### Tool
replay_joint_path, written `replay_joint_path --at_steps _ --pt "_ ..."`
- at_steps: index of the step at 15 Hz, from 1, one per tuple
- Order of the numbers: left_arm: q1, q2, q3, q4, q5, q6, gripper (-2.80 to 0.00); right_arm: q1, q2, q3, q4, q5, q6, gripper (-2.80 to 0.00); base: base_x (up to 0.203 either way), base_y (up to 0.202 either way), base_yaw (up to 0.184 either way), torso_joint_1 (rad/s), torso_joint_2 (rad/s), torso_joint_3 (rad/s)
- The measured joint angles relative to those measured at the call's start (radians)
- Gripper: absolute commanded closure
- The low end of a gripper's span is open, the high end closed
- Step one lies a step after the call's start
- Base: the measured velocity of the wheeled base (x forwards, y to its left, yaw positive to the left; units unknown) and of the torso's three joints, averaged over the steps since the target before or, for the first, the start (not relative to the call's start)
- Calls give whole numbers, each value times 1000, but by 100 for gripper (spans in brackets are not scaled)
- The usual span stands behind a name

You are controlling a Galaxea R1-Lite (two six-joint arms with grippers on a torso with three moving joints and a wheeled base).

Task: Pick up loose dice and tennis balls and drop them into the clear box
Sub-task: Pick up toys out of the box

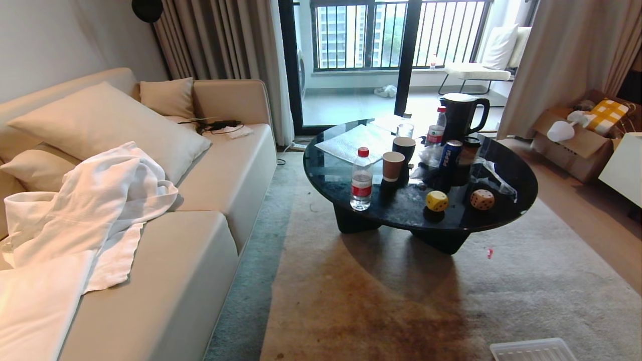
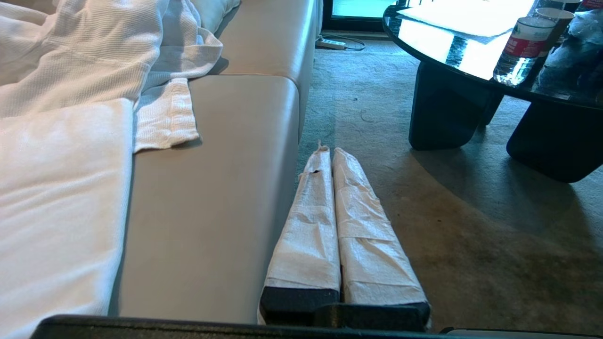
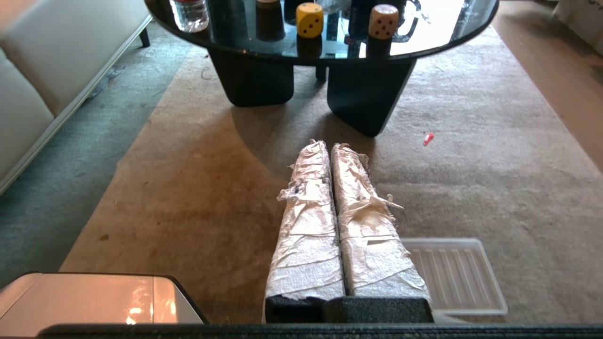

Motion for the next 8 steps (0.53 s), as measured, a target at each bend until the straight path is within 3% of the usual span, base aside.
replay_joint_path --at_steps 8 --pt "0 0 0 0 0 0 0 0 0 0 0 0 0 0 184 0 -1 2 2 2"
